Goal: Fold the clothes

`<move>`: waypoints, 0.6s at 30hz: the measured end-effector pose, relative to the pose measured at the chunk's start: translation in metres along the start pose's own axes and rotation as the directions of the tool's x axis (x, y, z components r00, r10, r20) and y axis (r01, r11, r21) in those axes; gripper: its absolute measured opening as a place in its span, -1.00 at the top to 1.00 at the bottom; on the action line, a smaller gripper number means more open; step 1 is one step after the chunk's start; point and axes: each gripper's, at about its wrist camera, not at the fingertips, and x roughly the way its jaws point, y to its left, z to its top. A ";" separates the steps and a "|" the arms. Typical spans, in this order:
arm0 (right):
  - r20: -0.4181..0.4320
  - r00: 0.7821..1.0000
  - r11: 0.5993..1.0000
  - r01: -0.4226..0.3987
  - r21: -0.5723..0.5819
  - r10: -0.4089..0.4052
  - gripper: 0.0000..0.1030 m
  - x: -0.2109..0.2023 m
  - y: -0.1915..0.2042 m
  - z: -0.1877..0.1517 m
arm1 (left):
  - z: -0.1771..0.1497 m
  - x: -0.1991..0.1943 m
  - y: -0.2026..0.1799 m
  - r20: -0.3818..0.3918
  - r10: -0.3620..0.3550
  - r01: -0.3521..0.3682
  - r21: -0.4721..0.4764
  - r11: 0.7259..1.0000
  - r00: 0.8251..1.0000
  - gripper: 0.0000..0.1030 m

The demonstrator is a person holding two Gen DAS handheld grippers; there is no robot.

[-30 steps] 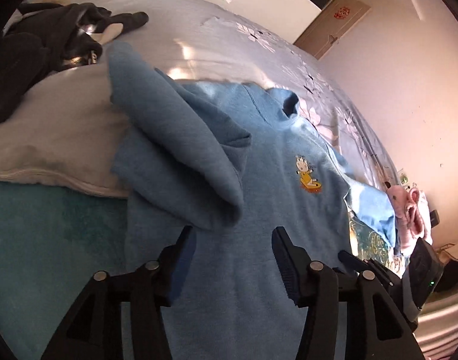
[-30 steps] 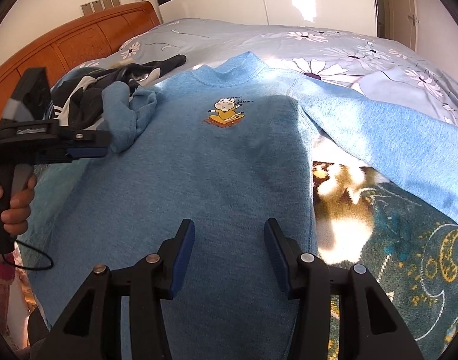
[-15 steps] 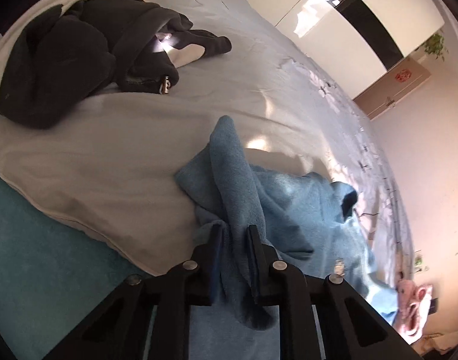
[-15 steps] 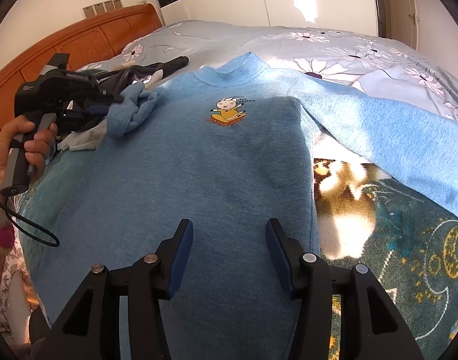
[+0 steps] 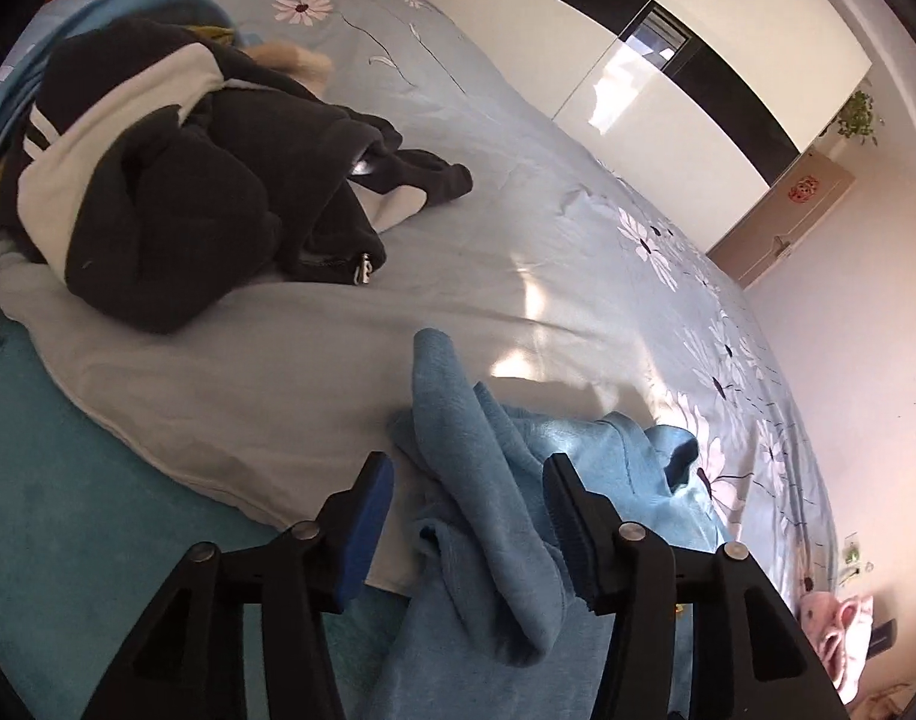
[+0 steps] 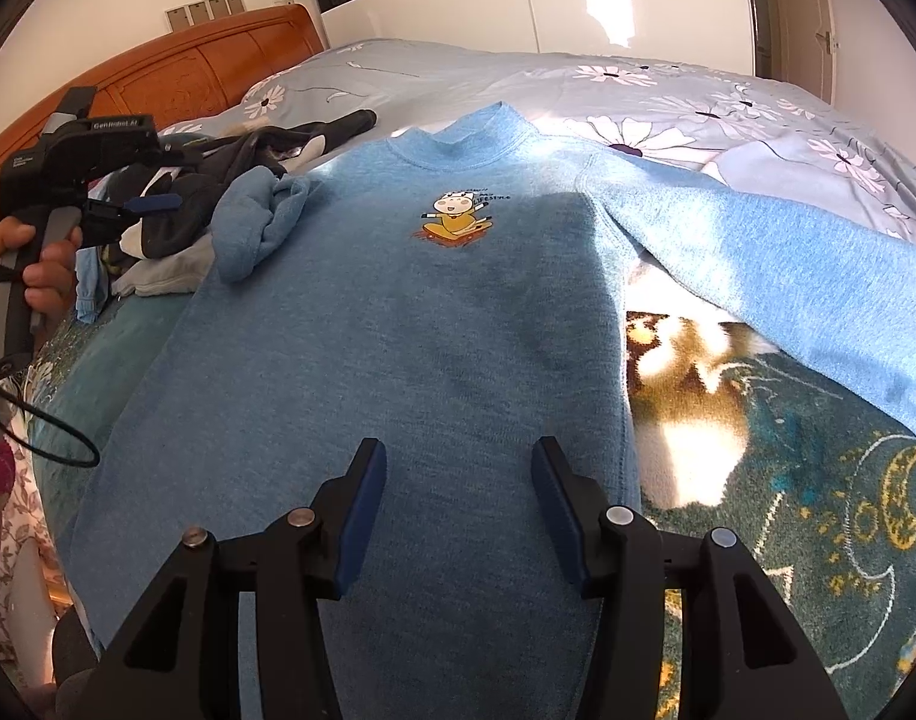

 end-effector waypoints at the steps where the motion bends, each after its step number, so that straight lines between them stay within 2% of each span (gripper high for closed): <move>1: -0.001 1.000 1.000 0.001 -0.001 -0.001 -0.01 0.000 0.000 0.000 | 0.001 0.008 -0.003 -0.019 -0.007 0.007 0.008 1.000 1.000 -0.09; 4: -0.003 1.000 1.000 0.004 -0.004 -0.004 -0.02 0.000 0.001 0.001 | 0.000 0.034 -0.011 -0.055 0.017 -0.014 0.044 0.999 0.998 -0.04; 5: -0.005 1.000 1.000 0.002 -0.004 -0.002 -0.01 -0.001 0.001 0.001 | -0.001 0.039 -0.011 -0.054 0.022 -0.020 0.044 0.999 0.998 0.24; 6: -0.007 1.000 1.000 0.000 -0.001 0.000 -0.01 -0.002 0.000 0.001 | -0.003 0.043 -0.012 -0.053 0.026 -0.023 0.045 0.999 0.998 0.91; 11: -0.002 1.000 1.000 0.009 0.029 -0.009 -0.01 -0.011 -0.008 0.003 | 0.007 0.009 -0.008 0.037 -0.010 0.005 0.133 0.991 0.999 0.91; 13: 0.007 1.000 0.999 0.015 0.049 -0.015 -0.01 -0.015 -0.013 0.005 | 0.018 -0.011 0.014 0.100 0.009 -0.023 0.133 0.991 0.995 0.91; 18: 0.011 1.000 0.997 0.020 0.077 -0.021 -0.01 -0.017 -0.017 0.008 | 0.046 -0.062 0.068 0.255 0.057 -0.092 0.125 0.988 0.965 0.91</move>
